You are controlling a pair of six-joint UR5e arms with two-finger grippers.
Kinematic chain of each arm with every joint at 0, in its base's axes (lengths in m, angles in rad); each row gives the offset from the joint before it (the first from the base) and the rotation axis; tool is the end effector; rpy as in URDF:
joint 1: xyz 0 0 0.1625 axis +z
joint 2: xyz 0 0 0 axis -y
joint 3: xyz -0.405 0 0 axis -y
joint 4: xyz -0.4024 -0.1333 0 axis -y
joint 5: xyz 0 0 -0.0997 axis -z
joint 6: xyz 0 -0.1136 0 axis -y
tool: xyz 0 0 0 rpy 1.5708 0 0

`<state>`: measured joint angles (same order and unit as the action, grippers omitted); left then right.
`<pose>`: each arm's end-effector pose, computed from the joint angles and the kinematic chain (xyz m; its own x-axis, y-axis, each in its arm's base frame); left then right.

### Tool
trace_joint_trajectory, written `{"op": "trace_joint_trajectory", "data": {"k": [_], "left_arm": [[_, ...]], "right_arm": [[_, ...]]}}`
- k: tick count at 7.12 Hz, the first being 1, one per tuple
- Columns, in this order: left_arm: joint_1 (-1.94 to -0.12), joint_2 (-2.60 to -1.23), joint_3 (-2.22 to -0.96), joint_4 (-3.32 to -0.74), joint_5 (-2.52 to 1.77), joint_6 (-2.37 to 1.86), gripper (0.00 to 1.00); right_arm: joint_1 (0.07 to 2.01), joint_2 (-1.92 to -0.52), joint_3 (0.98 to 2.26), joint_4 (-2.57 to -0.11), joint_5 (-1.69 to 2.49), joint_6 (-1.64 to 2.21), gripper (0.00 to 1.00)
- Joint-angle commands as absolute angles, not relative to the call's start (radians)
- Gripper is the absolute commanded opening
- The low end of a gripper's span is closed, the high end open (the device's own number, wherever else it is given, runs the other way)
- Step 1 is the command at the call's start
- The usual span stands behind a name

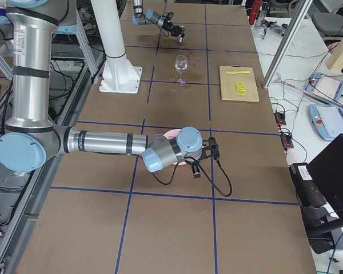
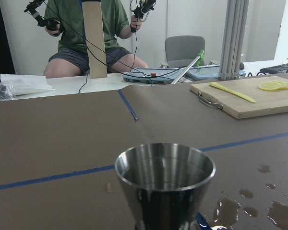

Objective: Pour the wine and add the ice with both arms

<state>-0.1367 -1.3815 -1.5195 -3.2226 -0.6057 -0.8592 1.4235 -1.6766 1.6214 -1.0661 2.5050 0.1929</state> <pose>0.3597 -0.2783 0.5680 0.6950 0.2797 -0.6624 0.5649 0.3575 0.7437 -0.0287 -0.4791 0.6049 0.5521 -0.2540 0.7941 0.0268 0.9574 0.2876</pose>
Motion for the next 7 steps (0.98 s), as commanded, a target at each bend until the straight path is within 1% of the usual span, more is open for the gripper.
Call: {"op": "trace_joint_trajectory", "data": {"k": [1, 3, 5, 6, 7], "left_arm": [[-0.137, -1.394, -1.506, -3.221, -0.626, -0.859, 0.0], [-0.138, -1.396, -1.503, -3.22, -0.647, -0.859, 0.0], [-0.138, -1.396, -1.502, -3.22, -0.647, -0.859, 0.19], [-0.138, -1.396, -1.502, -3.22, -0.649, -0.859, 0.35], [-0.138, -1.396, -1.502, -3.22, -0.656, -0.859, 0.39]], "right_arm": [[1.424, -1.677, 1.621, -1.066, 2.505, 0.193, 1.0], [1.424, -1.677, 1.621, -1.066, 2.505, 0.193, 1.0], [1.424, -1.677, 1.621, -1.066, 2.505, 0.193, 1.0], [1.424, -1.677, 1.621, -1.066, 2.505, 0.193, 1.0], [1.424, -1.678, 1.621, -1.066, 2.507, 0.193, 1.0]]}}
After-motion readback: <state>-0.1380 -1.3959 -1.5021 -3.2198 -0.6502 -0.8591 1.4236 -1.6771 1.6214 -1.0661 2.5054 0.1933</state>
